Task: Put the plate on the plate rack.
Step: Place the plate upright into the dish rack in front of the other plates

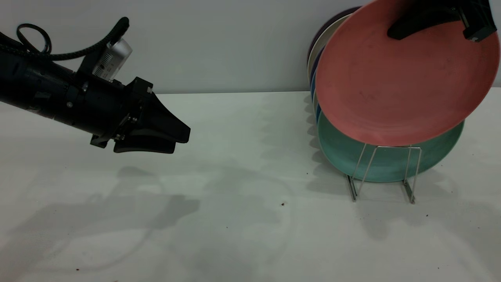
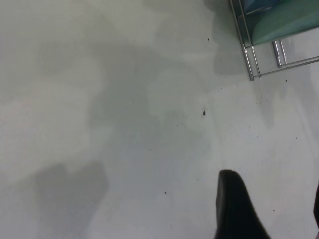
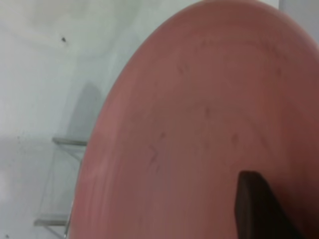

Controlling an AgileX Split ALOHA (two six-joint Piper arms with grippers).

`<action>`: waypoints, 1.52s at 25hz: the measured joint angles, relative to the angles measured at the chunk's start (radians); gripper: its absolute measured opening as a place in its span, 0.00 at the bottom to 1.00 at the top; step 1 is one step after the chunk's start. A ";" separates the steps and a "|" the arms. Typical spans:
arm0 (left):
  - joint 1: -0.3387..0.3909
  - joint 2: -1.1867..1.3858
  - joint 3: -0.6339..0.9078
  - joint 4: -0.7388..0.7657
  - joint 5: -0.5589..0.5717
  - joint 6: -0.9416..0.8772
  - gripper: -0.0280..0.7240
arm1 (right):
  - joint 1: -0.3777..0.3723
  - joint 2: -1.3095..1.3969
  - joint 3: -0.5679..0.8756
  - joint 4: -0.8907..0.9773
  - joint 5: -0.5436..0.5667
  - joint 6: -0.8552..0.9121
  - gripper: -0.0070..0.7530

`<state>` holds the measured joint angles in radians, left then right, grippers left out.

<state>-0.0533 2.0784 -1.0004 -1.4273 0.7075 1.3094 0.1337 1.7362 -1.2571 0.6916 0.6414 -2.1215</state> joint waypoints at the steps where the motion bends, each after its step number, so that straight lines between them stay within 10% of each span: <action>1: 0.000 0.000 0.000 0.000 0.000 0.000 0.59 | 0.000 0.003 -0.002 -0.005 -0.008 0.000 0.25; 33: 0.000 0.000 0.000 0.000 -0.019 0.000 0.59 | -0.038 0.137 -0.002 0.084 0.042 0.003 0.25; 38: 0.000 0.000 0.000 0.000 -0.020 -0.001 0.59 | -0.038 0.137 -0.002 0.086 0.081 0.092 0.39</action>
<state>-0.0533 2.0784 -1.0004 -1.4273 0.6875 1.3085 0.0954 1.8729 -1.2592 0.7773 0.7228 -2.0294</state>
